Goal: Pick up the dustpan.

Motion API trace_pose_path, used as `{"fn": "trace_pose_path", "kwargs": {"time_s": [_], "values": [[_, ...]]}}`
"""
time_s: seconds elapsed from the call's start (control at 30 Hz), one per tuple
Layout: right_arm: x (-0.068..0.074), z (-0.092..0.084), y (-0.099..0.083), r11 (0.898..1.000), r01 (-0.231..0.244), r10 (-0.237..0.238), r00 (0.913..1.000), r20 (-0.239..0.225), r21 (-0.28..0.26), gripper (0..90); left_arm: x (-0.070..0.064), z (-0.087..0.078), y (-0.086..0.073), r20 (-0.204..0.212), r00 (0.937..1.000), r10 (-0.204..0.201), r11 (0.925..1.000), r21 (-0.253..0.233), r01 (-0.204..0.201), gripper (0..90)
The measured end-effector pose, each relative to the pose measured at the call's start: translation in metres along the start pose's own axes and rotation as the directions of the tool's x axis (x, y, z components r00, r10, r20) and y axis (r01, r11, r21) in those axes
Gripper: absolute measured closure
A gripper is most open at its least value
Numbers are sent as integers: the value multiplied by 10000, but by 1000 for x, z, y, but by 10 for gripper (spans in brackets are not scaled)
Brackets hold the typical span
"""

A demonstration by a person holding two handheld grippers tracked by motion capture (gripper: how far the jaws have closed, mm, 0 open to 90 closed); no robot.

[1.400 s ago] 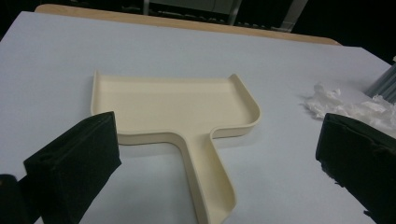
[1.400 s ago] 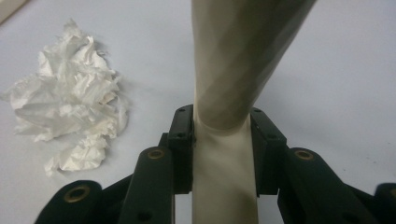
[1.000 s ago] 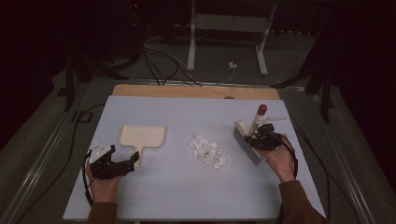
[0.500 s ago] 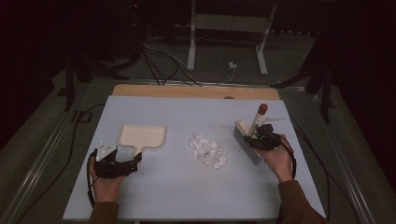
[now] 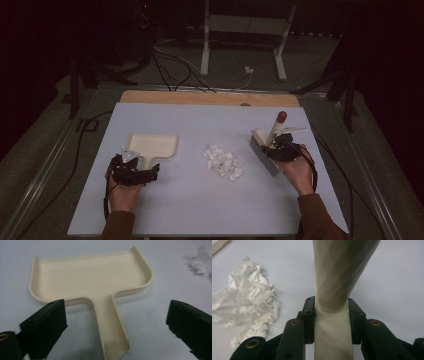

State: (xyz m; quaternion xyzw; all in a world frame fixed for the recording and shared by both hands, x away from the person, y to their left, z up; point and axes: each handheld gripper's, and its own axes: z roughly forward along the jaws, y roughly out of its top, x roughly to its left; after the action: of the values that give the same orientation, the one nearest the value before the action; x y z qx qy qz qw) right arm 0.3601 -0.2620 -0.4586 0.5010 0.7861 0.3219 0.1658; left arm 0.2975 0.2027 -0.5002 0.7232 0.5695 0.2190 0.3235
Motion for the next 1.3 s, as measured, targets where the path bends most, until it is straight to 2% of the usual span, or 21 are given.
{"fn": "trace_pose_path", "kwargs": {"time_s": [0.1, 0.33, 0.5, 0.63, 0.7, 0.87, 1.0, 1.3], "values": [[1, 0, 0, 10000, 69, -69, 10000, 35, -11, 663, 0, 6, 1, -286, 9991, -305, 9985, 438, 317, 108], [1, 0, -1, 9998, 170, -170, 9998, 64, -57, 663, 1, 19, 2, -896, 9946, -519, 9921, 1094, 616, 204], [0, 0, -2, 9999, 136, -135, 9999, 97, -90, 664, 0, 24, 2, -1004, 9926, -681, 9886, 1274, 807, 345], [0, 0, -2, 9998, 147, -146, 9998, 116, -116, 663, -1, 24, 3, -1288, 9895, -651, 9883, 1284, 817, 432], [-1, 0, -2, 9998, 150, -148, 9998, 136, -125, 663, -2, 23, 3, -1373, 9892, -513, 9886, 1336, 698, 485], [-1, 0, -3, 9999, 117, -115, 9998, 131, -127, 663, -3, 22, 5, -1298, 9901, -538, 9856, 1521, 735, 636], [-2, 0, -3, 9998, 114, -112, 9999, 128, -135, 664, -3, 23, 8, -1293, 9909, -373, 9832, 1724, 595, 656], [-1, 0, -3, 9998, 153, -152, 9998, 122, -104, 664, 3, 20, 10, -761, 9962, -426, 9830, 1753, 555, 665]]}}
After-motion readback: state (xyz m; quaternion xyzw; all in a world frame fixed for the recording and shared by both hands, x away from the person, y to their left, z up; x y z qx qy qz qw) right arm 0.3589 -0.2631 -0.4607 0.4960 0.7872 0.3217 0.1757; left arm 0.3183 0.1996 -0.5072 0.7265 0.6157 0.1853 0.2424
